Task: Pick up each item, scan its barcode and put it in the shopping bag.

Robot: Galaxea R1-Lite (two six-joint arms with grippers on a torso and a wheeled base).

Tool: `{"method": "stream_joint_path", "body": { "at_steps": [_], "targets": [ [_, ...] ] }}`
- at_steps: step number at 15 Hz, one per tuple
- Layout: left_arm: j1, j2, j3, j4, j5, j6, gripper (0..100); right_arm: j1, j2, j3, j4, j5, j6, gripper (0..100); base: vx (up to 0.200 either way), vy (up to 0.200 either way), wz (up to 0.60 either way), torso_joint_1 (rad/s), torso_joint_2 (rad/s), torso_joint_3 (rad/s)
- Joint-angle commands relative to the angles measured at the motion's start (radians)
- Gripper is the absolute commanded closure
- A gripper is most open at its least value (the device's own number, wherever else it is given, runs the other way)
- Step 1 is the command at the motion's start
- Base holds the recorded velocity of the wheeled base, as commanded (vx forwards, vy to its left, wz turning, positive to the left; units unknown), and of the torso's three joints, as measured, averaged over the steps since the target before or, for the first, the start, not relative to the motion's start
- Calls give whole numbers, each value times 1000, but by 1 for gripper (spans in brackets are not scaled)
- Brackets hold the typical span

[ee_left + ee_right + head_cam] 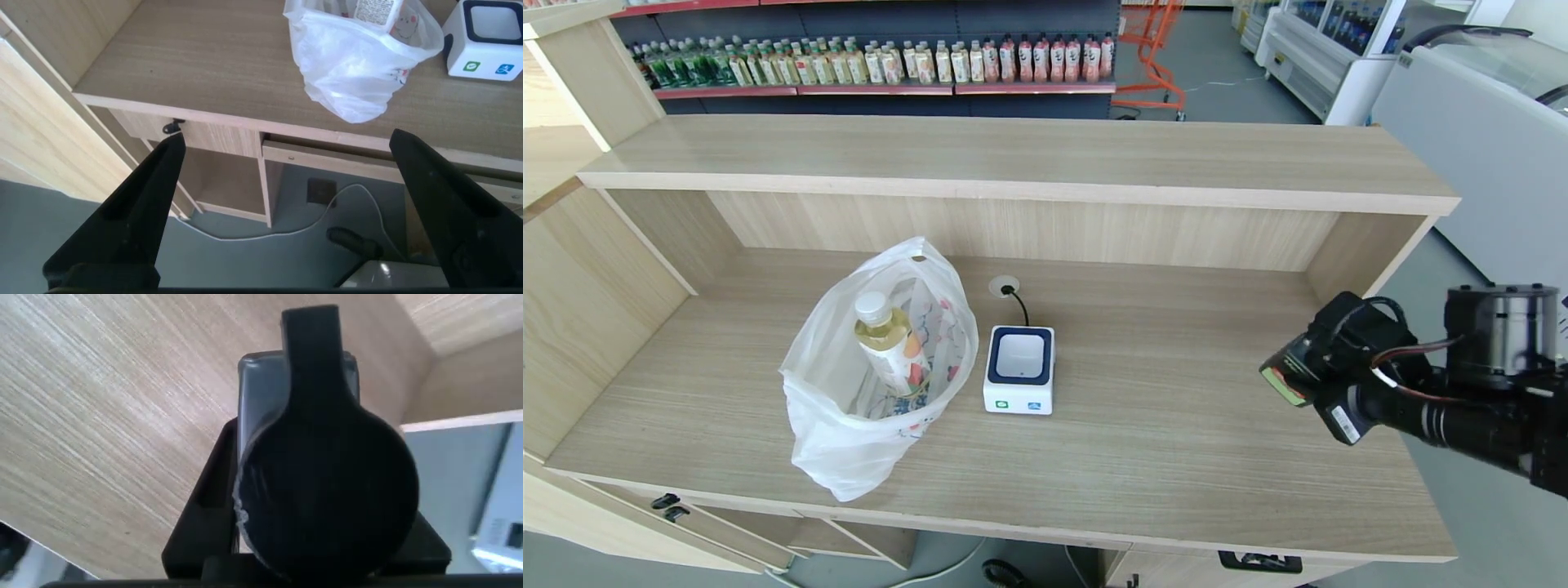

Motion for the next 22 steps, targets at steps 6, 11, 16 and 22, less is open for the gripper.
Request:
{"method": "stream_joint_path", "body": {
  "at_steps": [6, 11, 16, 22],
  "targets": [
    [0, 0, 0, 0, 1, 0, 0, -27, -148, 203, -281, 837, -1309, 100, 0, 0, 0, 0, 0, 0],
    [0, 0, 0, 0, 1, 0, 0, 126, -65, 201, -83, 1048, -1907, 100, 0, 0, 0, 0, 0, 0],
    [0, 1, 0, 0, 1, 0, 0, 167, -60, 175, -78, 1155, -2047, 100, 0, 0, 0, 0, 0, 0],
    [0, 1, 0, 0, 1, 0, 0, 178, -40, 163, -81, 1155, -2070, 100, 0, 0, 0, 0, 0, 0]
  ]
}}
